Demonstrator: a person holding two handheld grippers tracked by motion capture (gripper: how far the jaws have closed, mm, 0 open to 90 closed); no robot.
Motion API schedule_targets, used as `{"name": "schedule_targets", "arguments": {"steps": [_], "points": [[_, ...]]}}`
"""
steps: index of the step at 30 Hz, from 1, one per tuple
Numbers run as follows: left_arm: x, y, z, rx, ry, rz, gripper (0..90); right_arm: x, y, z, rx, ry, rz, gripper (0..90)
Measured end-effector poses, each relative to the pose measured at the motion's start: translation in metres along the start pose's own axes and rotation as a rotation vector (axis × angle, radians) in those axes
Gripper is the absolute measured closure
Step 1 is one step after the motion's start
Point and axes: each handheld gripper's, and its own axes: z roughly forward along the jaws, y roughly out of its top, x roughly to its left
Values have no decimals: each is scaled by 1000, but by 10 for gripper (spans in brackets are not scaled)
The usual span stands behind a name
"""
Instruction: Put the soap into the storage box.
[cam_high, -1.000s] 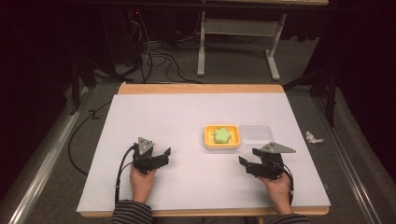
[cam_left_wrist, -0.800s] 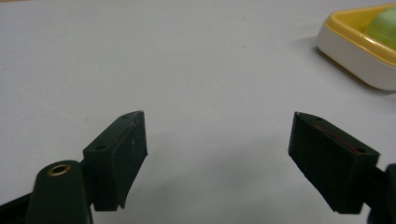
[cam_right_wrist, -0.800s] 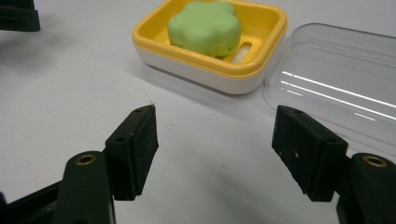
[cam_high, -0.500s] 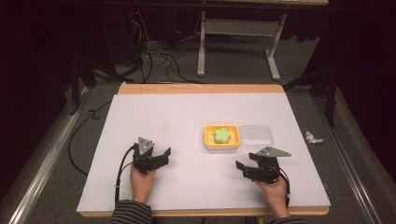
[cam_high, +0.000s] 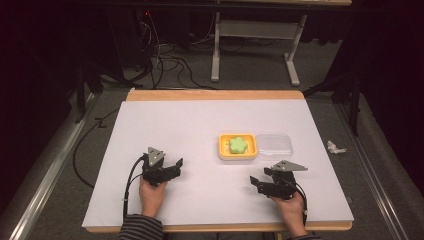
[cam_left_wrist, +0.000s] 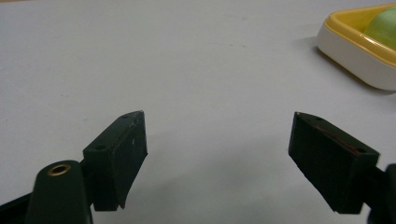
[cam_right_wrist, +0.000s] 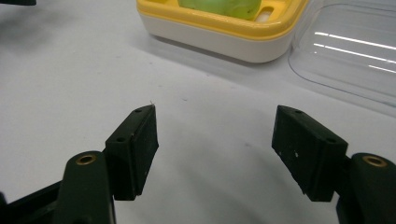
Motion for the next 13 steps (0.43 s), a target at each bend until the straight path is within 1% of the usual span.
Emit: {"name": "schedule_targets", "arguments": {"steps": [3,4,6,8,13], "points": [[0,0,0,0,0,0,200,0,-2,3,8,1,3,319],[0,0,0,0,0,0,200,1,-4,4,10,-11,-6,319],[0,0,0,0,0,1,200,1,-4,5,11,-12,-13,319],[0,0,0,0,0,1,200,3,-4,5,23,-22,-19,318],[0,0,0,0,1,2,200,1,-5,4,4,-18,2,318]]}}
